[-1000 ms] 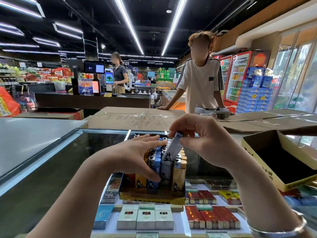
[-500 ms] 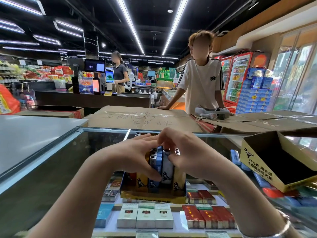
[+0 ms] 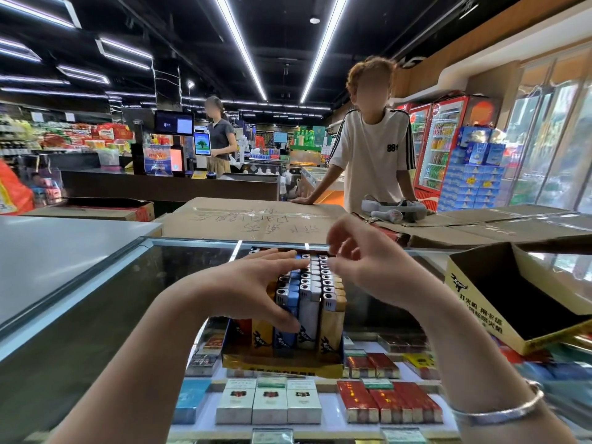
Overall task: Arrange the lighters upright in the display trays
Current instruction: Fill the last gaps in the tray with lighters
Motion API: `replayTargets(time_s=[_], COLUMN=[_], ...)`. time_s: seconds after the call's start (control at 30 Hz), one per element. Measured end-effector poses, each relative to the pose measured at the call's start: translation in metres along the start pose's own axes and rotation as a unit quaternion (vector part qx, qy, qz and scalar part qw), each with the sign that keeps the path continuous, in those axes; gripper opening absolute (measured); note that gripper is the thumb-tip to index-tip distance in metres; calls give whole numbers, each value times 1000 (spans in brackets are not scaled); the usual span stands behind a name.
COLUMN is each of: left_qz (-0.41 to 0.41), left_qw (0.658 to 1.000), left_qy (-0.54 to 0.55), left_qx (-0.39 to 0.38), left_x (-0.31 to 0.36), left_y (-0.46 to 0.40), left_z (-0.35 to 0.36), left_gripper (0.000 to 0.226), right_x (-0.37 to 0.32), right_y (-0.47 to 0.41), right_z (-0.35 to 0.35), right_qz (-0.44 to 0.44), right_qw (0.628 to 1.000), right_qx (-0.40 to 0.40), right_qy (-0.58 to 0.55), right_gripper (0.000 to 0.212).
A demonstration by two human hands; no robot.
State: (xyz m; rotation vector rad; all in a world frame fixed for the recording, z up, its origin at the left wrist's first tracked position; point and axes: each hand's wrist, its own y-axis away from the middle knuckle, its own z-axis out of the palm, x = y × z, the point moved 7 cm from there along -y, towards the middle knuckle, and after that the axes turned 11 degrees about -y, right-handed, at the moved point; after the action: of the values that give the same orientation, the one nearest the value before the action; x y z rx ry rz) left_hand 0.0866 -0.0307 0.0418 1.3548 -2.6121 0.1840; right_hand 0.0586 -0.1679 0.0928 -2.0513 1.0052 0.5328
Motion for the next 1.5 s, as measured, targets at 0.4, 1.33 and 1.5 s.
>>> replayTargets(time_s=[0.4, 1.33, 1.5], left_qz=[-153, -322, -340], left_qw=[965, 755, 719], left_qy=[210, 458, 456], left_qx=[29, 342, 399], left_x=[-47, -132, -144], left_y=[16, 73, 86], left_z=[-1, 4, -1], left_gripper=[117, 54, 43], right_x=[57, 34, 24], right_y=[19, -35, -47], right_z=[21, 127, 147], right_qz=[227, 104, 103], right_qw=[936, 949, 952], right_qx=[-266, -135, -128], right_qy=[-35, -264, -259], right_gripper=[73, 58, 66])
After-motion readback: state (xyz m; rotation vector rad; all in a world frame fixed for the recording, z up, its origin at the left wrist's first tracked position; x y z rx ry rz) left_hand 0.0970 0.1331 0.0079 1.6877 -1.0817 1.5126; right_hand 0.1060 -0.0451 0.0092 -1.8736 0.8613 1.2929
